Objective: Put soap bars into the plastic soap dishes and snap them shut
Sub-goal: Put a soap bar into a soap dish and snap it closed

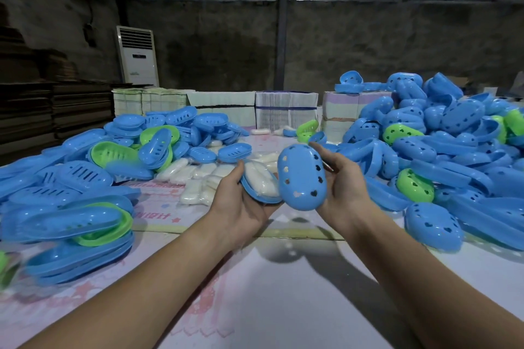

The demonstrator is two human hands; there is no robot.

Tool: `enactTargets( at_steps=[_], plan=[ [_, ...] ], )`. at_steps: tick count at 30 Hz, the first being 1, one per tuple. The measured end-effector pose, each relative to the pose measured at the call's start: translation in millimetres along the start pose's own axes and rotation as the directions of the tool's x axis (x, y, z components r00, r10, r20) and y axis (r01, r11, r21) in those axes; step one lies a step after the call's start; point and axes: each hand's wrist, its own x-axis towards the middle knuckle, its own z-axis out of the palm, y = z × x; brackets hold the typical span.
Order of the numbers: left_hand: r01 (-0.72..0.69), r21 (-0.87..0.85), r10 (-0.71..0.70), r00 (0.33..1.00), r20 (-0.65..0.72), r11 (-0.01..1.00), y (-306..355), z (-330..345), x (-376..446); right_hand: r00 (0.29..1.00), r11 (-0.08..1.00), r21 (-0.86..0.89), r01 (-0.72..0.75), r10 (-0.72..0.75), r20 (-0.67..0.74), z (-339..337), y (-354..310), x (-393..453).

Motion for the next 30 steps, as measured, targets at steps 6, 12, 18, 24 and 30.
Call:
enactTargets(
  at_steps=[6, 12, 18, 24, 30],
  plan=[
    [0.023, 0.012, -0.023, 0.998, 0.053, 1.0, -2, 1, -1, 0.951, 0.639, -0.724, 0.261, -0.301, 0.078, 2, 26, -4],
    [0.102, 0.063, -0.104, 0.994, 0.025, 0.993, -1, -1, -4, 0.975, 0.482, -0.848, 0.221, -0.125, 0.183, 2, 35, -7],
    [0.062, 0.095, -0.069, 0.995, 0.07, 0.994, 1, -2, -2, 0.974, 0.585, -0.779, 0.226, -0.134, 0.182, 3, 36, -10],
    [-0.109, 0.104, 0.099, 0.991, 0.095, 0.989, 7, -3, 1, 0.93, 0.585, -0.726, 0.361, -0.278, 0.238, 4, 33, -11],
    [-0.257, 0.12, 0.245, 0.963, 0.11, 0.959, 3, 0, 2, 0.905, 0.588, -0.69, 0.423, -0.319, 0.283, 5, 32, -14]
  ],
)
